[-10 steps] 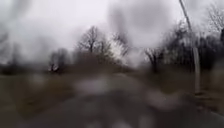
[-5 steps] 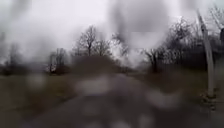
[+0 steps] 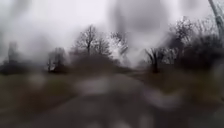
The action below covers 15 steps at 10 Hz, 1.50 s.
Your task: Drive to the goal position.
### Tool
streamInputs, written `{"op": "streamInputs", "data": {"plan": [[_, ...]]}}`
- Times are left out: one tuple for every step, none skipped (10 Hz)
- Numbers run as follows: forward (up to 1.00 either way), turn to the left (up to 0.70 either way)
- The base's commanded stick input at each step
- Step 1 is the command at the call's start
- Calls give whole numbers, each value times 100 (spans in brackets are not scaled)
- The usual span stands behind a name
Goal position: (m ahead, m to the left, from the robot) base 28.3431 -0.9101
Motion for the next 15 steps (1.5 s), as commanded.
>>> {"op": "streamInputs", "data": {"plan": [[85,0],[85,0],[85,0],[85,0],[85,0],[85,0],[85,0],[85,0],[85,0],[85,0],[85,0],[85,0],[85,0],[85,0],[85,0]]}}
